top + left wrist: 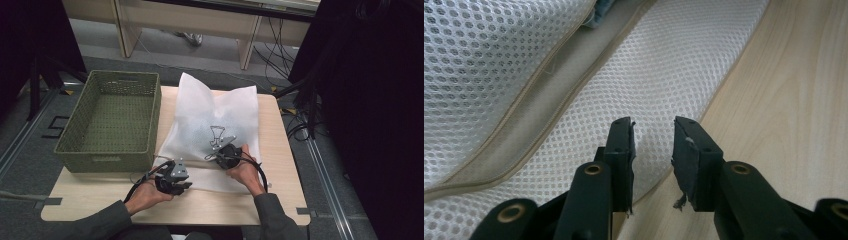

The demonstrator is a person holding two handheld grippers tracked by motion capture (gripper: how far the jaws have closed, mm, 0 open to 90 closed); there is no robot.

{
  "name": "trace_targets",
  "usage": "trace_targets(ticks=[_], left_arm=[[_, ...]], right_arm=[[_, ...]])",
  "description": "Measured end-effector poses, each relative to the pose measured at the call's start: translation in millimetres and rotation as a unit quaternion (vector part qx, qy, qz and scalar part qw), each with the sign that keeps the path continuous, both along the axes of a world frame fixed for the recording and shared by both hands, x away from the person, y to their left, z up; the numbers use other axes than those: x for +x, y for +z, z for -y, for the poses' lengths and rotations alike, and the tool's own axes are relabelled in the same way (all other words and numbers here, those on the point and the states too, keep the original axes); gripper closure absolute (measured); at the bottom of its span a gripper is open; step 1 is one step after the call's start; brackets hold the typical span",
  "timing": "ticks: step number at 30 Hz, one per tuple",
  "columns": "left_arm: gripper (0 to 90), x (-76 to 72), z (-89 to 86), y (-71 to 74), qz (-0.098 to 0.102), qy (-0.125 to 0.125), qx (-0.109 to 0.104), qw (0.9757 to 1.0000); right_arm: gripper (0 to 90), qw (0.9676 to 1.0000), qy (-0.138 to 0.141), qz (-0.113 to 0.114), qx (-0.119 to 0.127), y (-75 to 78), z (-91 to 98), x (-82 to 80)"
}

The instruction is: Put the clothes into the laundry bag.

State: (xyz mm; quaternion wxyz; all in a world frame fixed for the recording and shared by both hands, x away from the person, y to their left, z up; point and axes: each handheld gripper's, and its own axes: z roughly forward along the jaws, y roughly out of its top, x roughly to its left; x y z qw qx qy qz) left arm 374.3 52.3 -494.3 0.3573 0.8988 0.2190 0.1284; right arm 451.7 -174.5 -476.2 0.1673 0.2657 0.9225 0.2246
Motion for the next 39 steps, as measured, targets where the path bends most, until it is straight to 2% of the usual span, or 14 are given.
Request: trace_targets(ticks=[2,4,7,11,12,13,14,17,22,26,33,34,35,39], left_arm=[[66.0,-0.7,-0.9,0.6,-0.002,0.01,-0.008,0.9999],[65.5,-0.7,-2.6,3.0,0.001,0.008,-0.009,0.9999],[64.4,-2.2,-4.1,5.5,0.0,0.017,-0.018,0.9997],[61.9,-3.3,-6.0,7.2,-0.01,0.023,-0.029,0.9993],[61.4,-4.0,-6.4,7.6,-0.009,0.021,-0.028,0.9993],[61.2,-4.4,-6.5,7.6,-0.009,0.02,-0.031,0.9993],[61.1,-5.2,-7.0,8.4,-0.009,0.02,-0.031,0.9993],[60.1,-6.6,-8.2,9.8,-0.008,0.018,-0.031,0.9993],[57.1,-7.4,-12.2,8.8,-0.02,0.021,-0.021,0.9993],[54.9,-8.5,-16.0,7.4,-0.023,0.026,-0.019,0.9992],[48.6,-14.2,-23.4,9.7,-0.025,0.02,-0.013,0.9994],[47.9,-16.3,-22.8,9.0,-0.03,0.032,-0.026,0.9987],[47.0,-16.6,-24.9,10.7,-0.028,0.02,-0.018,0.9992],[44.1,-21.2,-29.1,14.4,-0.024,0.022,-0.018,0.9993]], right_arm=[[81.9,0.9998,0.014,0.013,-0.005,4.8,0.9,-4.3],[80.9,0.9999,-0.001,0.012,0.004,6.7,1.7,-8.6],[79.5,0.9999,0.006,0.013,0.005,9.1,2.0,-14.4],[80.4,0.9993,0.028,0.025,-0.002,14.0,1.7,-21.4],[83.7,0.9991,0.025,0.032,-0.016,16.2,1.2,-24.8],[85.5,0.9983,0.045,0.035,-0.017,16.7,1.1,-24.8],[86.0,0.9989,0.032,0.028,-0.019,17.8,-0.2,-28.0],[86.1,0.9984,0.042,0.028,-0.024,19.9,-2.9,-29.9],[84.0,0.9957,0.069,0.016,-0.059,7.5,-7.5,-33.3],[81.0,0.9937,0.067,0.016,-0.088,-6.3,-11.7,-31.3],[68.2,0.9967,0.056,0.011,-0.058,-1.9,-7.4,-35.8],[66.3,0.9969,0.054,0.014,-0.056,-0.3,-7.1,-37.3],[64.8,0.9971,0.055,0.013,-0.051,1.5,-6.7,-38.7],[58.3,0.9974,0.055,0.027,-0.036,9.8,-4.4,-47.7]])
